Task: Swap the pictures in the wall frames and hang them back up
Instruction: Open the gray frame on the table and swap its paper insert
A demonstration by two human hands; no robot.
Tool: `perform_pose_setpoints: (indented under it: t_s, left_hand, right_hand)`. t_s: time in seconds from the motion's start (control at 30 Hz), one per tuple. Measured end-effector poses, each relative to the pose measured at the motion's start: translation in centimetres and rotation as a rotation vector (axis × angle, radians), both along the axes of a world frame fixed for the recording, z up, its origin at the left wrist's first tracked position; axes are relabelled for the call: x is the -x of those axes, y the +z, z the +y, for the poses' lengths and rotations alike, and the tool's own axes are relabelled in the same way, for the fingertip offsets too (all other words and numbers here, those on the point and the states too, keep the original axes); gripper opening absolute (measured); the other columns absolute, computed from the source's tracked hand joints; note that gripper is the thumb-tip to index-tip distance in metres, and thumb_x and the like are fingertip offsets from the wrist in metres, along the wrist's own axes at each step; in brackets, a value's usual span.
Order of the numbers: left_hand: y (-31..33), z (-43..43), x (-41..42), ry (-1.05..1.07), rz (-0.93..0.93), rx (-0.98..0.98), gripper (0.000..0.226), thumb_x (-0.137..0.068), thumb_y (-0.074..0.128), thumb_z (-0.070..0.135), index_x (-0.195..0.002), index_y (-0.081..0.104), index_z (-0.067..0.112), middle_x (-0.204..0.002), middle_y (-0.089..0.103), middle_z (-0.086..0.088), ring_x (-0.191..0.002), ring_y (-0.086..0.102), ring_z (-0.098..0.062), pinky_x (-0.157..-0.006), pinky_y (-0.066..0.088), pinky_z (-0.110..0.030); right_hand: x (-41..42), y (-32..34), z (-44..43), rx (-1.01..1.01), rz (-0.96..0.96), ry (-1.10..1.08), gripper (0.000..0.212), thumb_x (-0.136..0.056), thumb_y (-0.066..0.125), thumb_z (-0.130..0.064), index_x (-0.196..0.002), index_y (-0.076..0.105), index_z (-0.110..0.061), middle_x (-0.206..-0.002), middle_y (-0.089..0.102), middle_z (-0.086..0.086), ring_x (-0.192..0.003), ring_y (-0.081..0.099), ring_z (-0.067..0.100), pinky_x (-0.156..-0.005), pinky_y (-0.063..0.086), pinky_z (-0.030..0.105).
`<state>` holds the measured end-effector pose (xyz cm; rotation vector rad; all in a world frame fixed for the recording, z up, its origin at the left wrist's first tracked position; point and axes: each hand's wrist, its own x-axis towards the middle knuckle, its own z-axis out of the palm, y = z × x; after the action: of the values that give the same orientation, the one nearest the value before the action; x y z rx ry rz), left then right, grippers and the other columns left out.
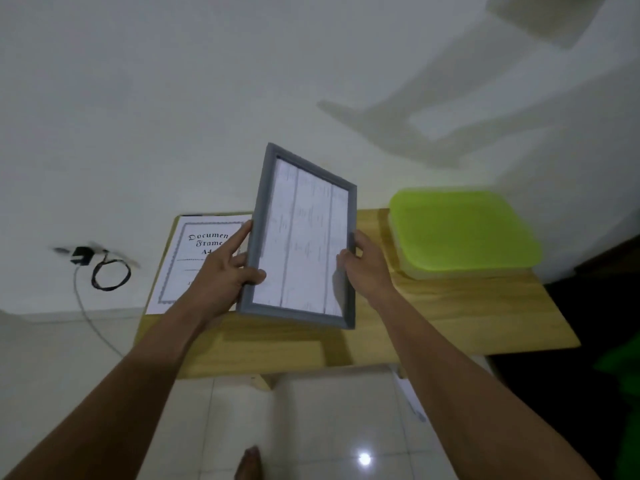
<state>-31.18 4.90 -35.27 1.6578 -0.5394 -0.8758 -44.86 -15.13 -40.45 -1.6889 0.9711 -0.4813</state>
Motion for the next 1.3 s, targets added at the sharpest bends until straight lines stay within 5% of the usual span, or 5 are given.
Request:
perform_pose_setpoints:
  t_s: [0.2,0.43,0.67,0.83,1.3]
  left_hand:
    - [0.4,-1.1,1.9,-0.068,-0.207,0.011,0.080,-0.086,0.063,-0.008,-0.146,0.036,0.039,-0.115,0.070,0.000,-0.094,0.071,-0.013,-0.071,0.057,-0.022]
    - [0.7,-2.2,3.5,-0.109,-0.262,0.029,0.078,-0.082,0.068,-0.006,-0.144,0.040,0.033,-0.106,0.073,0.003,-0.092,0.071,-0.013,-0.074,0.059,-0.028]
    - [-0.7,-4.6,6.6,-0.174,-0.376,0.059,0.079,-0.077,0.079,0.017,-0.144,0.043,0.036,-0.135,0.057,0.015,-0.120,0.052,0.007,-0.096,0.048,-0.017]
    - [-2.8,-6.3,7.1,-0.011,-0.414,-0.030,0.049,-0.087,0.065,0.048,-0.134,0.053,0.042,-0.128,0.061,0.013,-0.114,0.057,0.000,-0.086,0.048,-0.019]
    - [-11.8,-6.5,0.1,0.155,0.025,-0.304,0.048,-0.091,0.063,0.008,-0.137,0.052,0.014,-0.119,0.066,-0.009,-0.096,0.067,-0.027,-0.083,0.057,-0.041]
  right_hand:
    - [-3.3,2.4,1.2,-0.003,0.001,0.230,0.063,-0.101,0.044,-0.051,-0.154,0.011,-0.049,-0.162,0.021,-0.012,-0.145,0.031,0.018,-0.111,0.039,0.038]
    - [-4.6,5.5,1.5,-0.123,-0.123,0.233,0.085,-0.079,0.053,-0.079,-0.141,-0.005,-0.069,-0.157,0.036,-0.001,-0.141,0.039,0.026,-0.100,0.047,0.059]
    - [-2.6,5.0,-0.2,-0.265,-0.334,0.120,0.075,-0.099,0.056,-0.021,-0.152,0.014,-0.053,-0.099,0.058,0.001,-0.076,0.061,0.019,-0.073,0.061,0.043]
    - [-0.7,2.9,-2.3,-0.379,-0.352,-0.064,0.061,-0.100,0.048,-0.018,-0.149,0.029,-0.049,-0.125,0.064,-0.007,-0.108,0.067,0.028,-0.092,0.054,0.056]
    - [1.8,-5.1,-5.6,-0.296,0.071,-0.064,0.041,-0.101,0.047,-0.009,-0.139,0.046,-0.023,-0.113,0.067,0.006,-0.091,0.064,0.018,-0.080,0.052,0.037]
